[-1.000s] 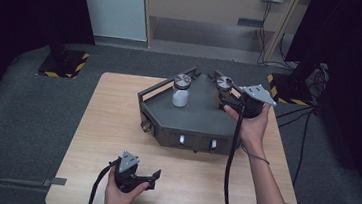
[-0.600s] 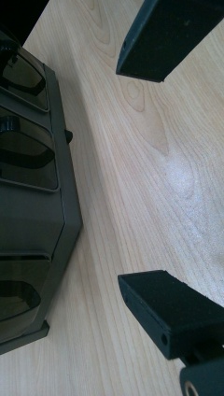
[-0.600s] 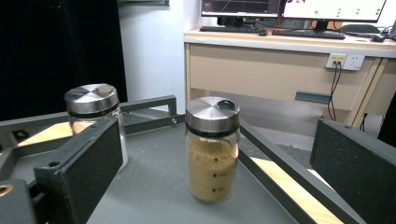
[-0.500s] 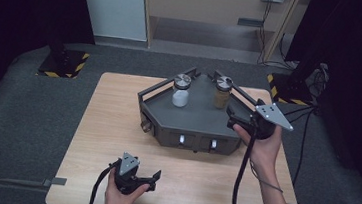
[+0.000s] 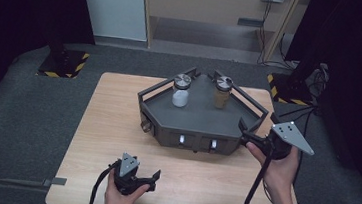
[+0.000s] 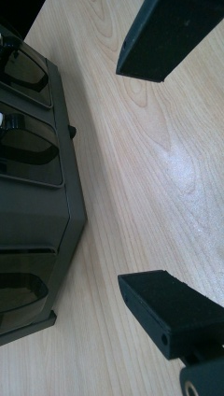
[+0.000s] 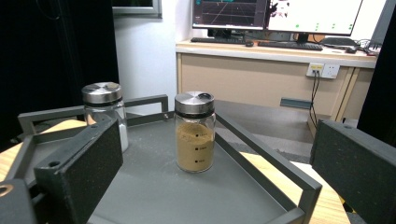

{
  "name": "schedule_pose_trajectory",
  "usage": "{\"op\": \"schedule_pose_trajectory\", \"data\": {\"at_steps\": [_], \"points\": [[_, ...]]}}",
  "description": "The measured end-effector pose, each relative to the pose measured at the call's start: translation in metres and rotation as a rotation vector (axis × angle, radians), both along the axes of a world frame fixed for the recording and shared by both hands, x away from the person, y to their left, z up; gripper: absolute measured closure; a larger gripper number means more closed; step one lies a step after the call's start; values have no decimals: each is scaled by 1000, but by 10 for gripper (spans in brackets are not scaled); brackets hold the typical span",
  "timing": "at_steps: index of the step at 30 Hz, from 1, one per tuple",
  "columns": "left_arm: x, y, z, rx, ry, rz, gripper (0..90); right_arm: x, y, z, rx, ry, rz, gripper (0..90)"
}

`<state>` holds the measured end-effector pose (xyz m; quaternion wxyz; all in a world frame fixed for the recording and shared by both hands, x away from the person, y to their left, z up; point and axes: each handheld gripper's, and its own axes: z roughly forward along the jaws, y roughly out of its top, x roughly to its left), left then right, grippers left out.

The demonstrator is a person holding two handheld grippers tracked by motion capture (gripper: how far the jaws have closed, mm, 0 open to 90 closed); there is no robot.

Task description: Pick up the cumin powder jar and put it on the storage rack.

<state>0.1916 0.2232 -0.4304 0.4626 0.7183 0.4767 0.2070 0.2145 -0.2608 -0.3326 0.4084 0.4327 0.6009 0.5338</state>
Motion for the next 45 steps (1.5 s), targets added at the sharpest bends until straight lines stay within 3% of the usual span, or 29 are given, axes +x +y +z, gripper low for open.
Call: {"op": "schedule_pose_trajectory", "data": {"at_steps": [11,21,45], "points": [[-11,3,2,-6,-17,1,13,-36,-2,1,-2,-43,25,25],[-22,4,3,-7,-30,5,13,-50,-4,-5,18,-45,35,26],[-20,4,2,6,-31,-4,13,-71,-11,-11,7,-45,27,25]]}}
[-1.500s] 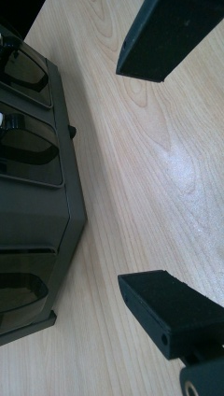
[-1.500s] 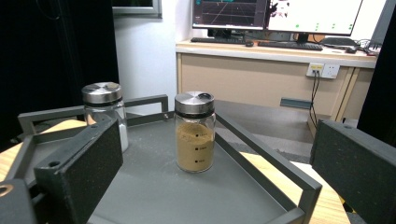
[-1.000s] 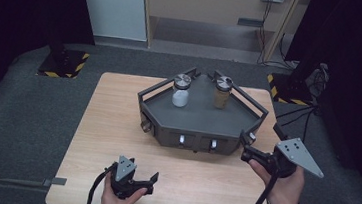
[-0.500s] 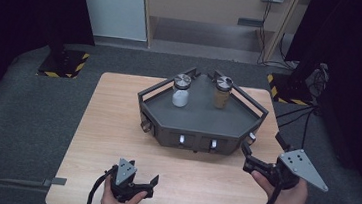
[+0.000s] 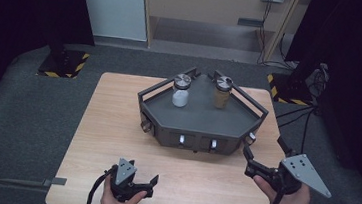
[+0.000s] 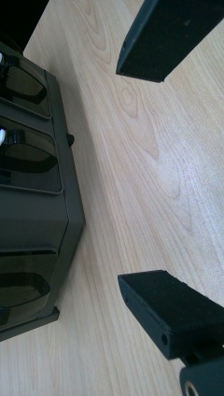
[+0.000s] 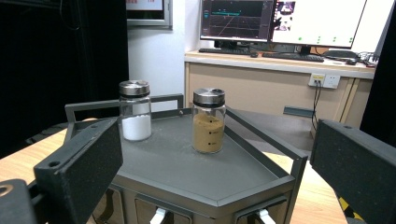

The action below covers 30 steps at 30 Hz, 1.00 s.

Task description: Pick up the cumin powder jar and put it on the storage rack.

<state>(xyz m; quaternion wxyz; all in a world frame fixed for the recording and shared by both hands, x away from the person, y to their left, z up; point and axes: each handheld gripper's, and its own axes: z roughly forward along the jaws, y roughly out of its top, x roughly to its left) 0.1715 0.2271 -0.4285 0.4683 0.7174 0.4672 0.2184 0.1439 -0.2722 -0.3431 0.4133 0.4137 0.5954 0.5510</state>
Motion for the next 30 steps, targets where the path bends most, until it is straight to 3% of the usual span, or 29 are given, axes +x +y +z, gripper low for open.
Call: {"op": "schedule_pose_trajectory", "data": {"at_steps": [30], "points": [[-1,0,0,0,-9,2,13,-41,-9,-9,29,-39,19,24]]}}
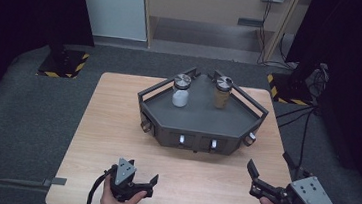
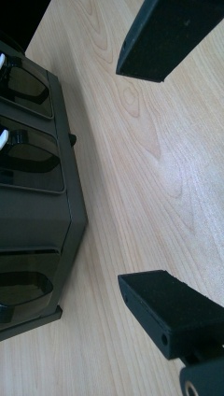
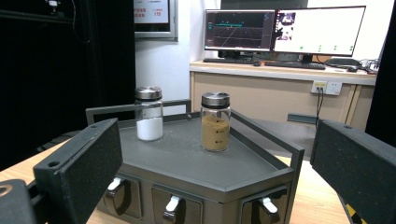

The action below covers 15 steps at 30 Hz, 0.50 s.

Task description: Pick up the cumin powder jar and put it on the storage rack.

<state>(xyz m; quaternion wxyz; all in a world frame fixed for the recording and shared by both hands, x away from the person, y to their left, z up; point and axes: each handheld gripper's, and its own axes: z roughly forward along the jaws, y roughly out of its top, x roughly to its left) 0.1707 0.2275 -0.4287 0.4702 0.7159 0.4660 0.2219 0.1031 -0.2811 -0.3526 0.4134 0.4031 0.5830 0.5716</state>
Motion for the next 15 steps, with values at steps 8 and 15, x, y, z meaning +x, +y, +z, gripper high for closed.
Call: {"op": "schedule_pose_trajectory", "data": {"at_steps": [8,15], "points": [[0,0,0,0,-1,-1,13,-11,-1,-5,3,-5,9,23],[0,0,0,2,-1,-1,13,-17,-2,-13,11,0,7,22]]}}
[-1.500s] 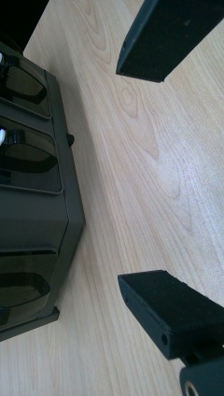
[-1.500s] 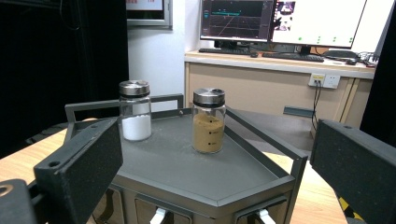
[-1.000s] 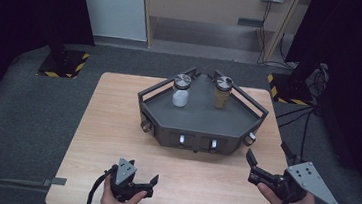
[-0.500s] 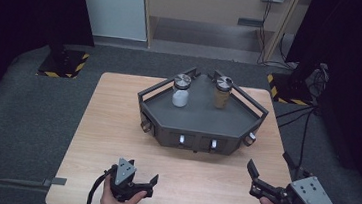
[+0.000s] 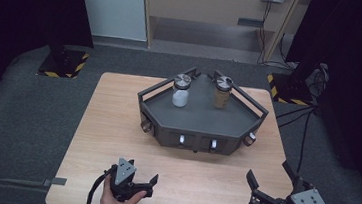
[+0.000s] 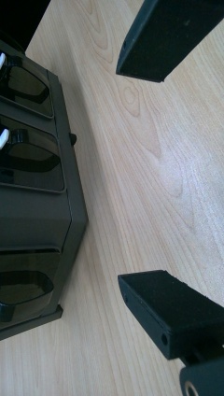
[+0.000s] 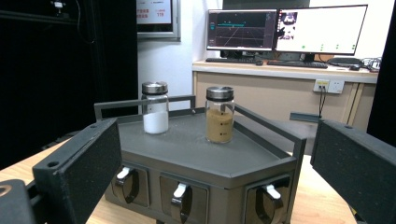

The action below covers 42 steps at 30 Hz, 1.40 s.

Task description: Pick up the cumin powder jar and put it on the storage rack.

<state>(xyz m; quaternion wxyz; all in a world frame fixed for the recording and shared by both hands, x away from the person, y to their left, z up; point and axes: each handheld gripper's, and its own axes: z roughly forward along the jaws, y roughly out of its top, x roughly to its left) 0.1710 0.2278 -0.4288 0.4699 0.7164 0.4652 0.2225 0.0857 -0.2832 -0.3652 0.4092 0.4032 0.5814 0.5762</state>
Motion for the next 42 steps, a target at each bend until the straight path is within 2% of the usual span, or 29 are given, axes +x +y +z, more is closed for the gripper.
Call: {"op": "schedule_pose_trajectory", "data": {"at_steps": [22,33,42], "points": [[1,-2,-2,5,7,-6,13,6,-7,-40,53,84,-34,21],[2,1,-2,3,10,-1,13,15,-8,-59,20,168,-55,20],[4,-1,-4,13,18,-14,13,17,-11,-73,14,234,-69,20]]}}
